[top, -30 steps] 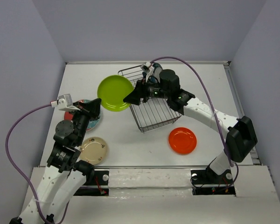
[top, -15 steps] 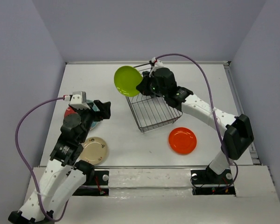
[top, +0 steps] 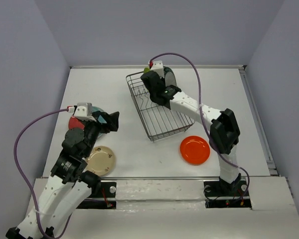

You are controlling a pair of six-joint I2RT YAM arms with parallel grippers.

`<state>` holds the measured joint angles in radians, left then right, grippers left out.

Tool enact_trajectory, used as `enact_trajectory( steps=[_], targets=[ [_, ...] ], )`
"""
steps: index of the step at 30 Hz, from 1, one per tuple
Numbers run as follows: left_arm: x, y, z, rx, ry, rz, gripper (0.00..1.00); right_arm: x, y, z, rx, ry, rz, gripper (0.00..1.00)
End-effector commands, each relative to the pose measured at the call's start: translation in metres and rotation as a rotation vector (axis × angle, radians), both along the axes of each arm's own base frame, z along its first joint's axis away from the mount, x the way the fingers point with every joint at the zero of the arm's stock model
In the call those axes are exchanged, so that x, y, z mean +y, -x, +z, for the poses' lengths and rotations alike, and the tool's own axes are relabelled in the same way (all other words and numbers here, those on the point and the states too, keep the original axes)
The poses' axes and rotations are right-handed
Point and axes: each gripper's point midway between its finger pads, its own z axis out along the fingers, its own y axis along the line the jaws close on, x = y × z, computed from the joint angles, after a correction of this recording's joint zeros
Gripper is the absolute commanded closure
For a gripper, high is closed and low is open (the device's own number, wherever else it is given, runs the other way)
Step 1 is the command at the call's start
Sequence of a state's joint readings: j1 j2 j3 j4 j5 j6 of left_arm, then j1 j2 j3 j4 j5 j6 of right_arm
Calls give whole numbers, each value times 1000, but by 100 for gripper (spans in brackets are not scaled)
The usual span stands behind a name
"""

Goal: Load the plates into the dish rack

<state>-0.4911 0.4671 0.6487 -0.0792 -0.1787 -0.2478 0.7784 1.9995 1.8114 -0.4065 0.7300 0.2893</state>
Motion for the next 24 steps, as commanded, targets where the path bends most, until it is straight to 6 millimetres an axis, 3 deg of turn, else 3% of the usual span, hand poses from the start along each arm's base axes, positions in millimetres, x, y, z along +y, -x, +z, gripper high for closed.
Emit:
enact_trajectory(
  steps=[1, 14, 24],
  targets=[
    [-1, 3, 17, -69, 10, -8, 1, -13, -1, 33, -100, 119, -123, 93],
    [-5, 15, 24, -99, 22, -38, 1, -24, -3, 30, -107, 183, -187, 93],
    [-3, 16, 25, -100, 22, -30, 1, -16, -6, -4, -53, 210, -165, 93]
  ],
)
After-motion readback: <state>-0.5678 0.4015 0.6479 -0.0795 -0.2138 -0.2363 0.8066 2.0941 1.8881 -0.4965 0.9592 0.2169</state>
